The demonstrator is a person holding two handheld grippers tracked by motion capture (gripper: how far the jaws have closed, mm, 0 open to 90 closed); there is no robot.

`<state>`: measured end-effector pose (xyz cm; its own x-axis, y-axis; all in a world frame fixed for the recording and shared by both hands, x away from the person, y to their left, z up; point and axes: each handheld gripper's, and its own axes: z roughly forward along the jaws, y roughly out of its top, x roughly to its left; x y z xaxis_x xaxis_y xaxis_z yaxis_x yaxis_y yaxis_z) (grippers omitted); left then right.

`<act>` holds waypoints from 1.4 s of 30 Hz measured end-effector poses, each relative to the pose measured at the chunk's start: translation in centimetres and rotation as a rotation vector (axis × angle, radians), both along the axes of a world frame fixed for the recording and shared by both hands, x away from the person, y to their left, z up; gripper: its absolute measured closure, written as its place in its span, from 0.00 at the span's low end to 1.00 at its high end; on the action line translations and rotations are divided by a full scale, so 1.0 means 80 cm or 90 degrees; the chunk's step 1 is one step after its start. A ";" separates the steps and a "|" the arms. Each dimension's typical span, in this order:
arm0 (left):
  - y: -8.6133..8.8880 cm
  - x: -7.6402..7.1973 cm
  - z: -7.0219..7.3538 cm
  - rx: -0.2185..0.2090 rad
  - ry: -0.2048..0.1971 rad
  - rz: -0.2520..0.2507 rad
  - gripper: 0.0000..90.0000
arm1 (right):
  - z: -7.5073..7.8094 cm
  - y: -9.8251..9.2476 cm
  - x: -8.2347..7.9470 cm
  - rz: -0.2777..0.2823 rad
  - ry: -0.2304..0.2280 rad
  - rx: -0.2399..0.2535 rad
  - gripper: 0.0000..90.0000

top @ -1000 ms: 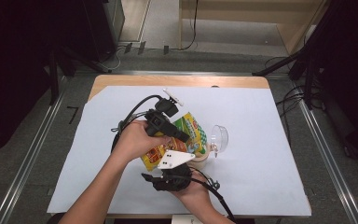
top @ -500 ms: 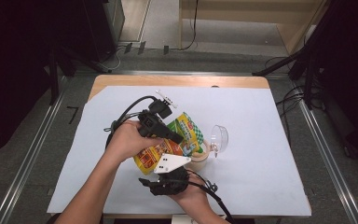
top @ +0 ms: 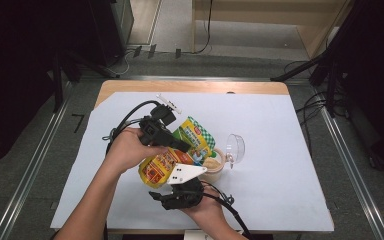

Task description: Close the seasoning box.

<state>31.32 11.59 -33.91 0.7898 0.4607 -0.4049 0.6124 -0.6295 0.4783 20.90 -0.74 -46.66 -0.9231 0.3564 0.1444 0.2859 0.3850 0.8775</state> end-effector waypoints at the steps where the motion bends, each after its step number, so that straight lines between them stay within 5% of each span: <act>1: 0.002 0.000 0.001 -0.001 0.000 -0.002 1.00 | 0.000 0.000 0.000 -0.001 0.001 0.000 0.48; 11: 0.021 -0.003 0.003 -0.024 0.005 -0.025 1.00 | -0.001 -0.005 0.002 -0.006 0.001 0.001 0.47; 21: 0.048 0.000 0.010 -0.078 0.009 -0.023 0.99 | 0.001 -0.013 0.003 -0.014 -0.001 0.003 0.47; 30: 0.066 0.002 0.014 -0.115 -0.011 -0.034 0.99 | 0.005 -0.021 0.002 -0.020 -0.002 0.008 0.47; 42: 0.087 0.011 0.012 -0.144 -0.025 0.001 0.99 | 0.025 -0.043 -0.001 -0.020 -0.008 0.020 0.47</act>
<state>32.22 18.56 -32.93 0.8060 0.3632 -0.4673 0.5918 -0.5031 0.6298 20.80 -4.20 -44.64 -0.9137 0.3799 0.1444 0.2859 0.3480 0.8928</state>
